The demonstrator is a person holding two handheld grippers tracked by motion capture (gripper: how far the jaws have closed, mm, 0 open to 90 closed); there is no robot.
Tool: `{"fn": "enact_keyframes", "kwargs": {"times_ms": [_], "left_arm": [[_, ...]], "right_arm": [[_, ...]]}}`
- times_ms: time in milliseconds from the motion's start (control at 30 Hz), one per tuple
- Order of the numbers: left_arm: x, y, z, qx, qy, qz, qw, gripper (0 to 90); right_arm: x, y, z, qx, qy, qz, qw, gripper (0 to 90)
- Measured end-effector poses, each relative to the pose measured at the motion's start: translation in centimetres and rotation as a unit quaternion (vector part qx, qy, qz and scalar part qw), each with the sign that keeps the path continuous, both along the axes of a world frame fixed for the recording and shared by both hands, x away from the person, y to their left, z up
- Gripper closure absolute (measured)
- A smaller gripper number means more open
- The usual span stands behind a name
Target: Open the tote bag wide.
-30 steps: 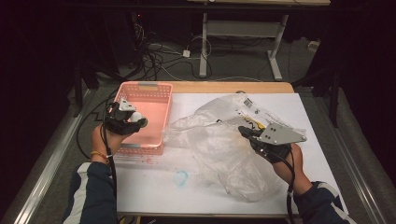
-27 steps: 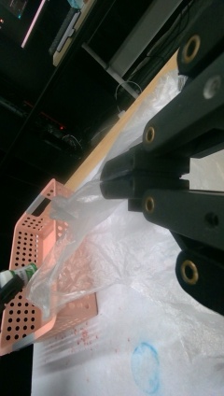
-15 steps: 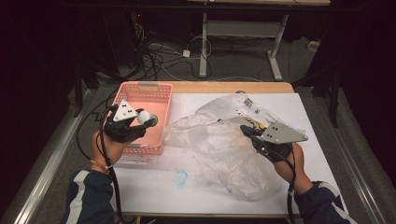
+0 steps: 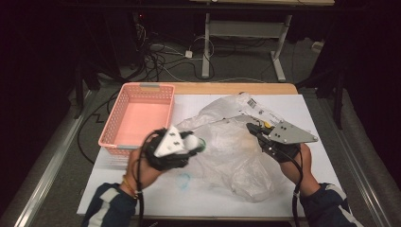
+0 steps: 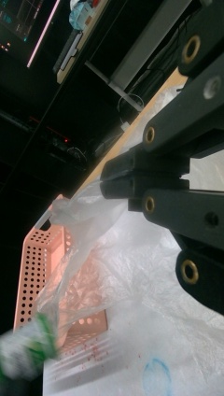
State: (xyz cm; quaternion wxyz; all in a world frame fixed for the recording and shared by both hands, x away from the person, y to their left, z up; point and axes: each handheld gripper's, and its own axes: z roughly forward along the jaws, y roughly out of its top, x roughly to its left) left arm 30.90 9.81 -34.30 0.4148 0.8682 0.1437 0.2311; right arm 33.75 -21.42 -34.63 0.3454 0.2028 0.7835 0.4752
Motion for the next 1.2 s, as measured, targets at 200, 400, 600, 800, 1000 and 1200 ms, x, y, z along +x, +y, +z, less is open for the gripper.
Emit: {"fn": "enact_keyframes", "kwargs": {"times_ms": [200,400,600,800,1000,1200], "left_arm": [[0.9,-6.2,-4.3,0.043,0.016,-0.035,0.9983,47.9],[2.6,-8.7,-7.0,0.061,0.028,-0.029,0.9973,48.0],[4.7,-10.1,-9.1,0.066,0.039,-0.012,0.997,47.9],[6.2,-11.0,-9.9,0.072,0.045,-0.003,0.9964,47.8],[7.1,-11.3,-10.3,0.064,0.048,0.014,0.9967,47.5],[7.1,-11.2,-10.2,0.042,0.04,0.027,0.9979,39.3]], "right_arm": [[-0.1,0.1,-0.2,0.0,0.006,0.007,1.0,90.0],[-0.1,0.2,-0.4,0.0,0.014,0.016,0.9998,90.0],[0.0,0.1,-0.6,0.0,0.02,0.016,0.9997,90.0],[0.0,0.1,-0.8,-0.003,0.023,0.018,0.9996,90.0],[0.2,0.1,-1.0,-0.006,0.027,0.019,0.9994,90.0],[0.4,0.1,-1.3,-0.01,0.032,0.018,0.9993,90.0]]}}
